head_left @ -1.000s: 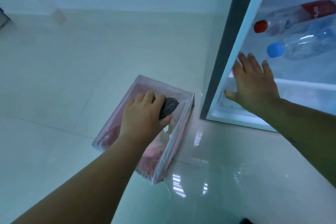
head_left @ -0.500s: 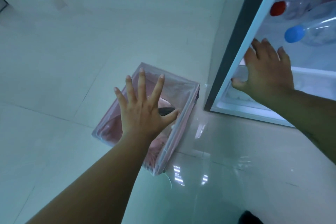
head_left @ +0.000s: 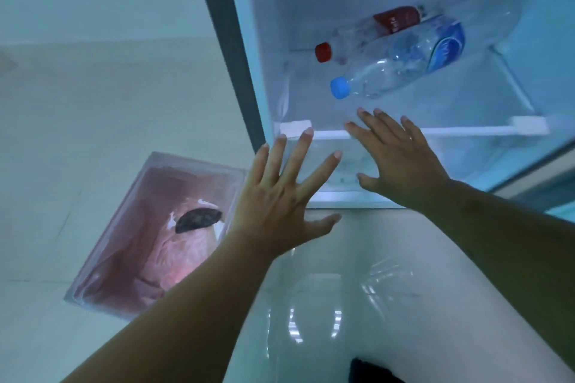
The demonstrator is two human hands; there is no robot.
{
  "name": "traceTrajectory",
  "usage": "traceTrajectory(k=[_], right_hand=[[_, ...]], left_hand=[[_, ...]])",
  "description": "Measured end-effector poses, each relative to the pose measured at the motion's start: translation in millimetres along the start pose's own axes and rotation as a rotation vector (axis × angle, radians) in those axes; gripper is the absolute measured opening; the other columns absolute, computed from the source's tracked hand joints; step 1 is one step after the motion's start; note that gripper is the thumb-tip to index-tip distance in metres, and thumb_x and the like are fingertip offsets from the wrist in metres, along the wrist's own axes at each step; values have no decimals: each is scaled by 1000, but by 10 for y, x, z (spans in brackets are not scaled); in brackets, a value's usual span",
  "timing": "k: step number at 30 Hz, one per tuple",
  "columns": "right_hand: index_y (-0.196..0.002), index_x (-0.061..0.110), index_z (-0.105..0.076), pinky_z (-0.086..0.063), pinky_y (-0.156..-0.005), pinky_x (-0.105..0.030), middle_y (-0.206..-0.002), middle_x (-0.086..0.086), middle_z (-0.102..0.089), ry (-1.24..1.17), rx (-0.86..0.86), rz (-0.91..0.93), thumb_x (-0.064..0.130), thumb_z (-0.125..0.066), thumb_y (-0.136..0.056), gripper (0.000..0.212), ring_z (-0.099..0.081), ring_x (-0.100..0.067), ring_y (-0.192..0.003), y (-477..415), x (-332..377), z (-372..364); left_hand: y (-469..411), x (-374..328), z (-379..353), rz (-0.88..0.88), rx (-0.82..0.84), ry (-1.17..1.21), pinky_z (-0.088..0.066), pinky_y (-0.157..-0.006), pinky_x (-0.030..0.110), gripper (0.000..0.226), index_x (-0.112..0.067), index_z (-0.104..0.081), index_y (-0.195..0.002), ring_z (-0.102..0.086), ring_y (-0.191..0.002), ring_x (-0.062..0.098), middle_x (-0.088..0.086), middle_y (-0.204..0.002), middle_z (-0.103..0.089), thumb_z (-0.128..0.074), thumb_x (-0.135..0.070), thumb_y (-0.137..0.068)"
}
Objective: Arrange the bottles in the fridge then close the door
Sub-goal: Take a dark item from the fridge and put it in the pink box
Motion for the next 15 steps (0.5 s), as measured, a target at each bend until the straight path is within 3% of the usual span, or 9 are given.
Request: traceTrajectory(k=[6,11,15], right_hand=[[-150,42,3,-5,-117,-53,-163,-1,0,67,49,-140,55,-66,-79,100,-2,-25,-149,254,-757,8],[-148,47,7,-1,-117,-51,-162,-5,5,25,58,-314,52,-71,-76,106,4,-27,-149,416,-1375,9],[-147,49,7,2,-114,-58,-162,-3,6,38,23,-331,54,-72,-73,108,6,-28,-149,423,-1373,-17]], left_hand=[[-669,-354,-80,-13,-72,-44,-28,-111,58,91,-25,-35,-153,-36,-136,50,20,-158,-31,-52,-74,-79],[-1314,-529,-136,2,-31,-102,-16,-116,58,100,-28,-12,-157,-19,-145,48,17,-164,-15,-47,-78,-77],[-1761,-509,-135,43,17,-180,-5,-119,56,107,-34,8,-156,-3,-149,45,12,-166,5,-50,-76,-77]])
Point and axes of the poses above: each hand's wrist, its own y-axis away from the middle knuckle, its own z-axis out of the back of the hand, x = y × z, the point moved 5 cm from there along -y, towards the middle knuckle
